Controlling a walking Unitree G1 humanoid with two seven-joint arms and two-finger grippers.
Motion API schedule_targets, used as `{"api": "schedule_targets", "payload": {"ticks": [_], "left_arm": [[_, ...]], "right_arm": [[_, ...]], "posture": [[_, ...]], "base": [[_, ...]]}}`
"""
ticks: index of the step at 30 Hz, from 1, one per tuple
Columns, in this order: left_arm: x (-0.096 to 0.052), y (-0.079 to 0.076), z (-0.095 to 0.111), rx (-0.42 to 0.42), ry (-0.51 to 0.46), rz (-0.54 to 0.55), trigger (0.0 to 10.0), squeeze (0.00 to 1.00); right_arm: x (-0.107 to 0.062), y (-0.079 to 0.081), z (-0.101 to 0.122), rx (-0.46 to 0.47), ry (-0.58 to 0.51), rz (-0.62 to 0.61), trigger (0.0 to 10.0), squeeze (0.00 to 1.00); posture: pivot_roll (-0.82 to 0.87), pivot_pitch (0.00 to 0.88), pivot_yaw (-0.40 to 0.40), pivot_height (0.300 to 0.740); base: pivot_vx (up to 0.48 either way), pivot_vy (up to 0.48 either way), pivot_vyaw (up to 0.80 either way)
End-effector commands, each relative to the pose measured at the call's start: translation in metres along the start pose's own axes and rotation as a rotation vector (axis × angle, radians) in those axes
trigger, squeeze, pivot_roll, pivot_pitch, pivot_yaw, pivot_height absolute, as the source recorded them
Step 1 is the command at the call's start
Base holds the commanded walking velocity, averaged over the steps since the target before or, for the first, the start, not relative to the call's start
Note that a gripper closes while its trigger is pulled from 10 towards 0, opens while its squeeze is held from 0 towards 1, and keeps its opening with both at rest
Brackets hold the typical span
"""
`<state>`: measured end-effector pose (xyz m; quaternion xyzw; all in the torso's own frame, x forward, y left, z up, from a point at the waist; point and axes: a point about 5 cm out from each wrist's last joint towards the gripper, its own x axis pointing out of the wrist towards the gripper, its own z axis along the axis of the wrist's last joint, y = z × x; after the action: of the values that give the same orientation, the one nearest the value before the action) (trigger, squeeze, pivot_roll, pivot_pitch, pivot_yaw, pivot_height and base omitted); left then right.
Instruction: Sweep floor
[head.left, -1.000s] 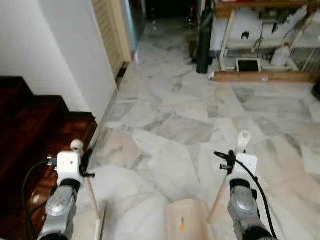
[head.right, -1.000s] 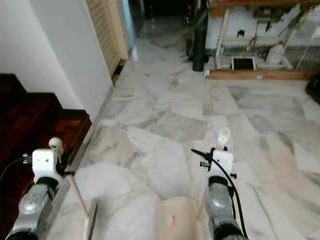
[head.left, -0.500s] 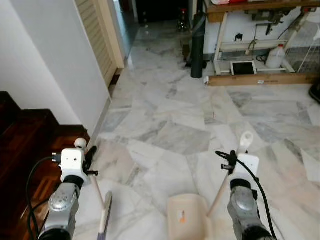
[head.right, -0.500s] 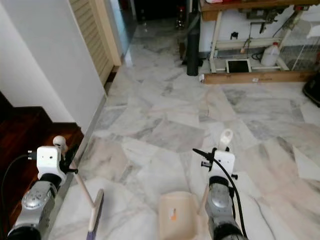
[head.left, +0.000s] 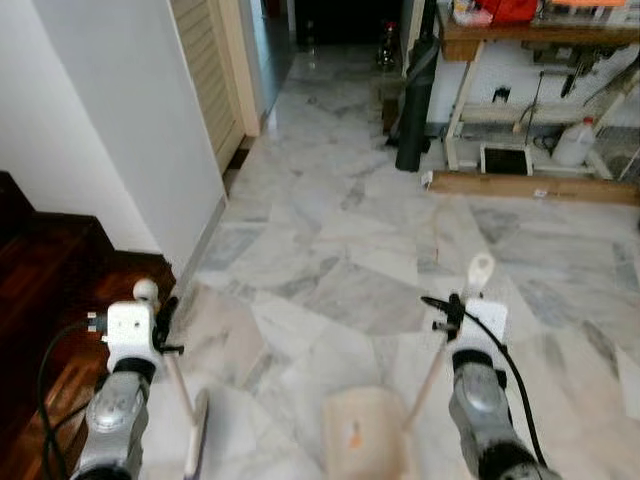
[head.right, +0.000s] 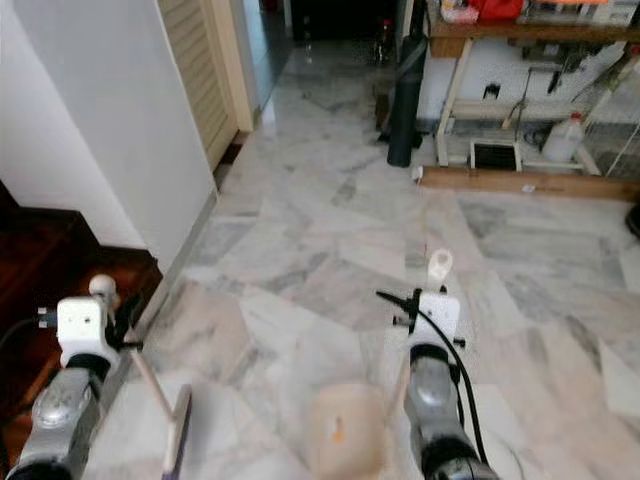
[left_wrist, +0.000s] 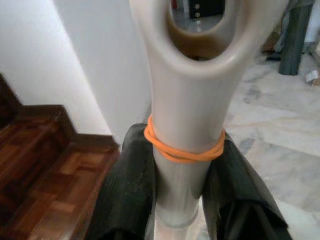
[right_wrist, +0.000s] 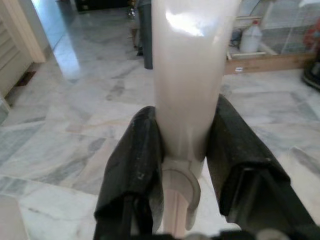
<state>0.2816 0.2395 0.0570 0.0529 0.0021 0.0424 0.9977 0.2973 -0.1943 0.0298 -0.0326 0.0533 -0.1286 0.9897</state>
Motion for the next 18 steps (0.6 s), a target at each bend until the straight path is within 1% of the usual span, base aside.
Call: {"api": "schedule_targets", "payload": {"ticks": [1, 10, 18], "left_arm": [[0.0025, 0.0036, 0.009, 0.011, -0.052, 0.008, 10.0, 0.0], [0.0031, -0.0014, 0.0082, 0.004, -0.051, 0.006, 10.0, 0.0], [0.0005, -0.0024, 0.0063, 0.002, -0.05, 0.005, 10.0, 0.0]], "right_arm": [[0.0031, -0.0007, 0.005, -0.012, -0.021, 0.001, 10.0, 0.0], [0.0028, -0.0027, 0.0034, -0.018, -0.013, 0.009, 10.0, 0.0], [0.0012, -0.0006, 0.0011, -0.022, -0.003, 0.024, 10.0, 0.0]], "posture": [[-0.06, 0.0, 0.045, 0.74], [-0.05, 0.0, 0.038, 0.74], [-0.04, 0.0, 0.029, 0.74]], "base": [[0.368, 0.0, 0.0], [0.371, 0.0, 0.0], [0.37, 0.0, 0.0]]}}
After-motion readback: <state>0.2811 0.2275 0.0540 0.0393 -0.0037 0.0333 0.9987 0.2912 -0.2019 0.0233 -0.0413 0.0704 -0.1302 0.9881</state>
